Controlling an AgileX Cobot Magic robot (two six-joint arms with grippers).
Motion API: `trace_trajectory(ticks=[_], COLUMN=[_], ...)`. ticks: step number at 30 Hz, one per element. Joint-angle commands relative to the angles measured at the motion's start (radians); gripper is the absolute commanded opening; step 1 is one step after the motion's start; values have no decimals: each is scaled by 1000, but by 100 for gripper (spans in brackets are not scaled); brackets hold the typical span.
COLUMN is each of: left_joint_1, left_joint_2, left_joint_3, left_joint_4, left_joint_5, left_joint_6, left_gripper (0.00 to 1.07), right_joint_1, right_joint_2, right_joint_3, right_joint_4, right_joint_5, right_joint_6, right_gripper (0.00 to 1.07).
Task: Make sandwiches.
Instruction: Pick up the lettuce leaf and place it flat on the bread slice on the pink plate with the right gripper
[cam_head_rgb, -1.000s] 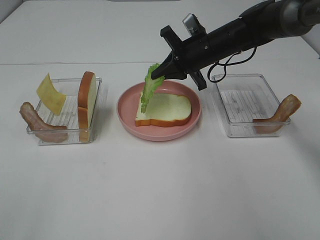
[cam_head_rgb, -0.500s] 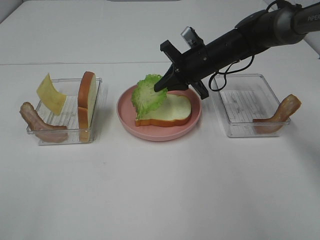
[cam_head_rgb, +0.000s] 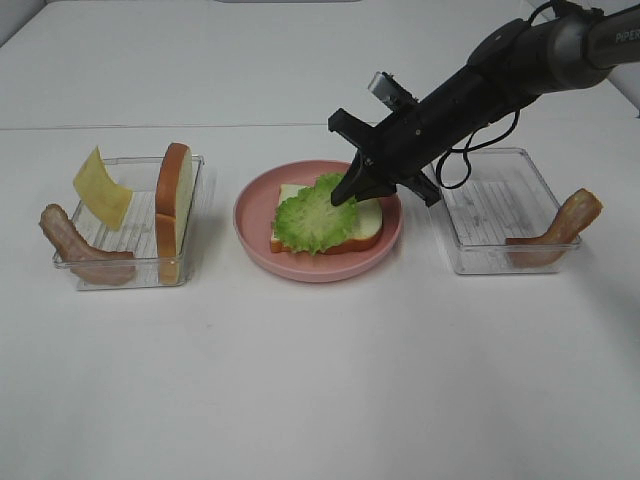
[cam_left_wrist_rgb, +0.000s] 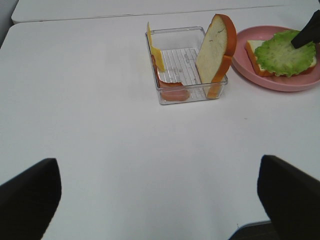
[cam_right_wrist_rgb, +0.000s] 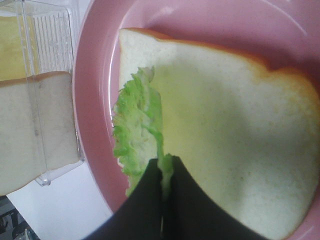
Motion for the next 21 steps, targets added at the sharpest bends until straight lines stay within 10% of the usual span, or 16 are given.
trace_trajectory(ticks=[1,7,14,21], left_joint_1=[-3,-3,-3,-3], left_joint_2=[-14,-14,-14,-14], left_joint_3=[4,4,4,4], left_joint_4=[0,0,0,0], left_joint_5=[-4,-4,-4,-4], left_joint_6=[-4,-4,-4,-4], left_gripper=[102,102,102,102], right_joint_1=[4,4,5,5], right_joint_2=[-17,-19,-20,-20], right_joint_3=[-4,-4,-65,-135], right_joint_4=[-13,-43,-63,-107], right_joint_5=[-4,-5,40,123], right_joint_6=[1,22,24,79], right_gripper=[0,12,70,76])
